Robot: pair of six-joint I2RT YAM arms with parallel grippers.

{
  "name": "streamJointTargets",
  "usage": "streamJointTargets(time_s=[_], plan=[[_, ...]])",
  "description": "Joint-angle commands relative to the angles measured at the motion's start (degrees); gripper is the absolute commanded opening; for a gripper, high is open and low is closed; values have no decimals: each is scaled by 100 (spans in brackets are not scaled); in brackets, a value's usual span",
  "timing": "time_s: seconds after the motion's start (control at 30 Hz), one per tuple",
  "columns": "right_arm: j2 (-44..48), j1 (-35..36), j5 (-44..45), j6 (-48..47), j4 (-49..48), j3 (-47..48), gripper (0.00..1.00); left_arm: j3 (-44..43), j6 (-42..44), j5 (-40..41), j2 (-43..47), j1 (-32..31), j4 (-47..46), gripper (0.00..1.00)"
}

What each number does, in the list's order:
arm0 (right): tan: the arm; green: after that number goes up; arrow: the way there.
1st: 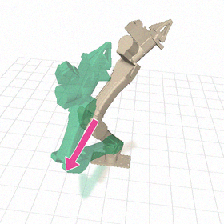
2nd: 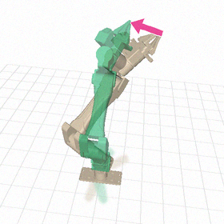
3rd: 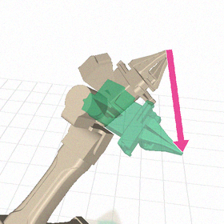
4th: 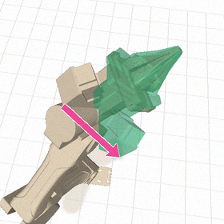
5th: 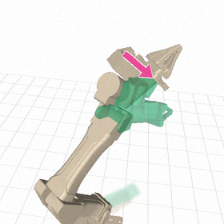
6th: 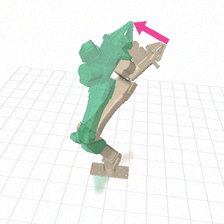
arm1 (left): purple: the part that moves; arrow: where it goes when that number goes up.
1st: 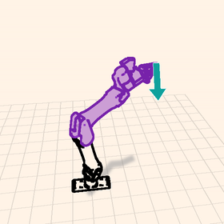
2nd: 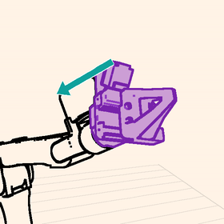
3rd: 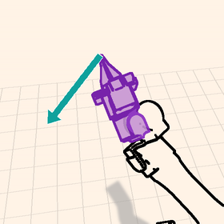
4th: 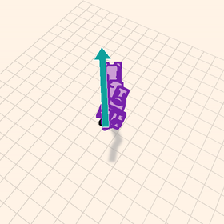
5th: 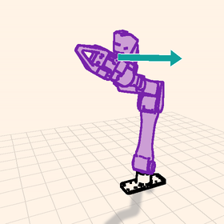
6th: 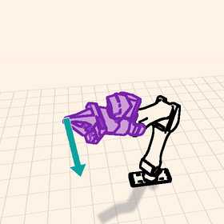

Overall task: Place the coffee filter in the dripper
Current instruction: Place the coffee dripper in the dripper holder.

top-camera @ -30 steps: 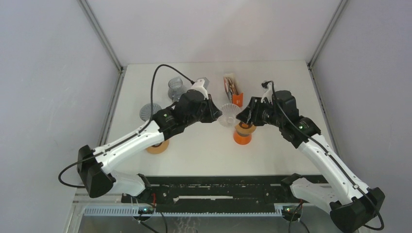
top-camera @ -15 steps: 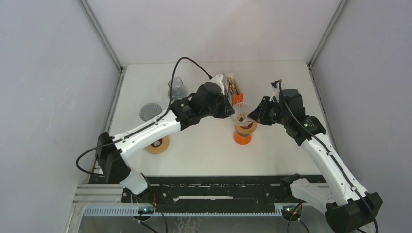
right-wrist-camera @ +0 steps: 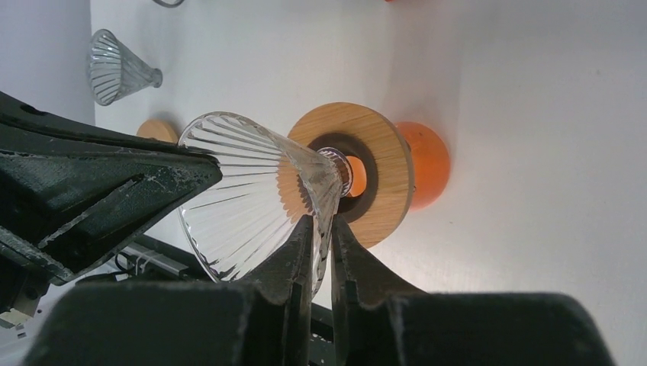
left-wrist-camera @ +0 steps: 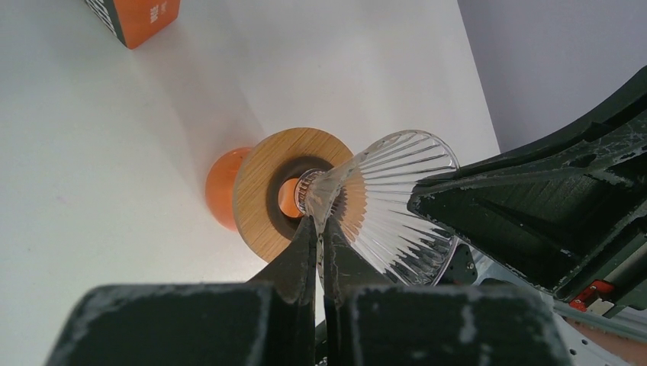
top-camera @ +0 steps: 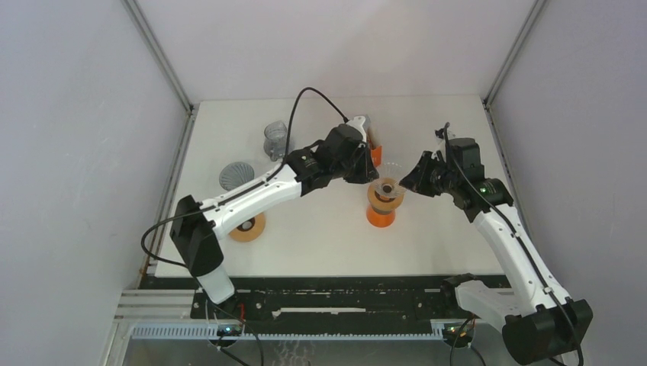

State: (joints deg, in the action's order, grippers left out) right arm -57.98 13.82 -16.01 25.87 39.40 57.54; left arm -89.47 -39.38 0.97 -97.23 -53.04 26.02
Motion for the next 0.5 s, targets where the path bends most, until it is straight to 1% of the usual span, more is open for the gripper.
streamJointTargets(time_s=[0.0, 0.47], plan=[[-74, -63, -352, -176, -68, 232, 0, -387, 62, -373, -79, -40, -152, 0], [-440, -60, -468, -220, -171, 117, 0, -418, 62, -331, -335, -40, -13, 0]])
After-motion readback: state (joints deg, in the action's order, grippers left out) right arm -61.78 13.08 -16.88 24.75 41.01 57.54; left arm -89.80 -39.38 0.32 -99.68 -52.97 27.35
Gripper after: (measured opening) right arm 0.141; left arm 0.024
